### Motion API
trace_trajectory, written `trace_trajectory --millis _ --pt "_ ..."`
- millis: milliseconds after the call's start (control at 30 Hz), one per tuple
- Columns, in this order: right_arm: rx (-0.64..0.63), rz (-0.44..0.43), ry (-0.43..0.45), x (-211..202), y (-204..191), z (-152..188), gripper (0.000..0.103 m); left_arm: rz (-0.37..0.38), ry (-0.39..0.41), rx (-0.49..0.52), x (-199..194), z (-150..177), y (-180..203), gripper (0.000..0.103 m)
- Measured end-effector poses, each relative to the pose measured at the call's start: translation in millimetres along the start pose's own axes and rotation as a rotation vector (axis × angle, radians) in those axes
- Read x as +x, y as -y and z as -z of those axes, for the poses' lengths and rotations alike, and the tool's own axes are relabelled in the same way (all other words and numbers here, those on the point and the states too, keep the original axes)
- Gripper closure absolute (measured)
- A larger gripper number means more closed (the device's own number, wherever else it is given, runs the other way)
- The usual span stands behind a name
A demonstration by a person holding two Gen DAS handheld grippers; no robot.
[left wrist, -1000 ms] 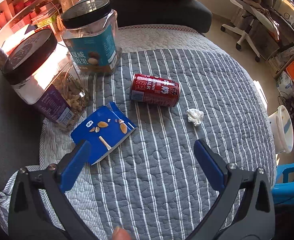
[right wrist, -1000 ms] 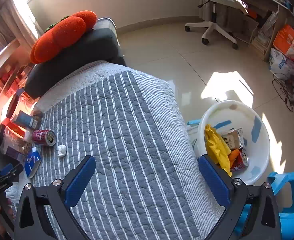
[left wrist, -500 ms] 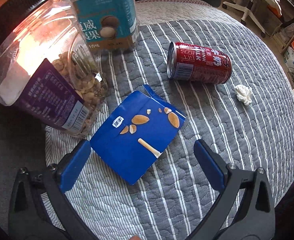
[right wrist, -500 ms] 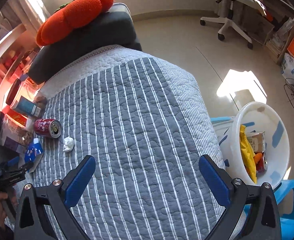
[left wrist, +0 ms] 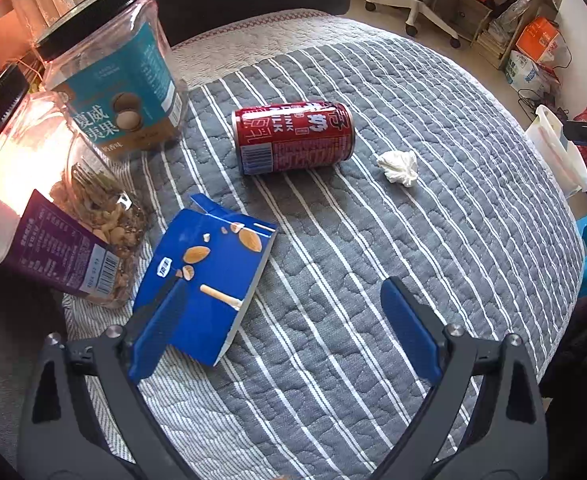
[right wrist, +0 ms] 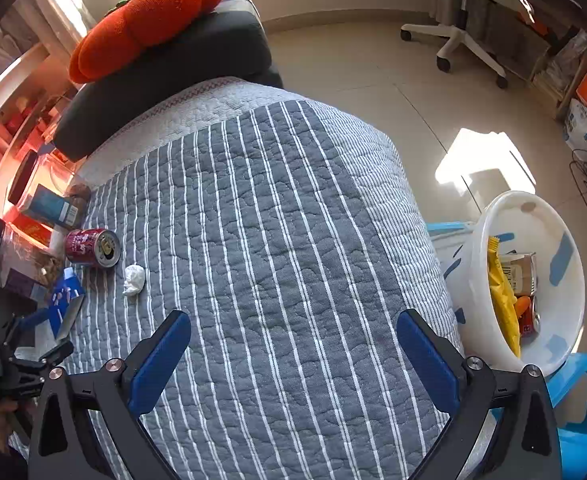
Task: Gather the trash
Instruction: 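Move the left gripper to the bed and grasp the blue almond box, then grasp the white tissue with the right gripper while the left holds the box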
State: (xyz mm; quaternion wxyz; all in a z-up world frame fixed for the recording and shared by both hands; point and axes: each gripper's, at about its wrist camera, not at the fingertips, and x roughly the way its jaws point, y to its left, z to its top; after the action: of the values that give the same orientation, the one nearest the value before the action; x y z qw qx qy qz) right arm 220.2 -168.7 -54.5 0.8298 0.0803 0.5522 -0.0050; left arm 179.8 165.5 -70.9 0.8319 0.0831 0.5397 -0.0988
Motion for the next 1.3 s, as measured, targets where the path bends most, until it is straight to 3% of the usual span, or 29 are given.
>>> trace_trajectory --millis 167,400,700,1000,1067,1100,1233,1300 --pt "-0.017 -0.004 -0.001 0 -5 2 0.0 -0.079 -0.056 -0.146 22 4 -36 0.006" --pt "0.0 0.0 -0.009 0 2 3 0.0 -0.169 -0.115 -0.025 49 7 -26 0.006" --pt "-0.001 0.013 -0.015 -1 9 8 0.0 -0.113 -0.101 -0.071 59 6 -52 0.006" --pt "0.015 0.02 -0.028 -2 17 13 0.0 -0.104 -0.096 -0.06 64 -3 -67 0.006" --pt "0.026 0.013 -0.035 -1 19 14 0.0 -0.07 -0.098 -0.073 68 -6 -67 0.011" --pt "0.027 0.013 -0.035 -1 20 14 0.0 -0.039 -0.103 -0.082 68 -7 -66 0.019" --pt "0.02 0.03 -0.032 1 18 14 0.0 0.078 -0.109 -0.086 66 -8 -56 0.023" --pt "0.021 0.032 -0.034 3 17 14 0.0 0.095 -0.115 -0.055 65 -8 -46 0.025"
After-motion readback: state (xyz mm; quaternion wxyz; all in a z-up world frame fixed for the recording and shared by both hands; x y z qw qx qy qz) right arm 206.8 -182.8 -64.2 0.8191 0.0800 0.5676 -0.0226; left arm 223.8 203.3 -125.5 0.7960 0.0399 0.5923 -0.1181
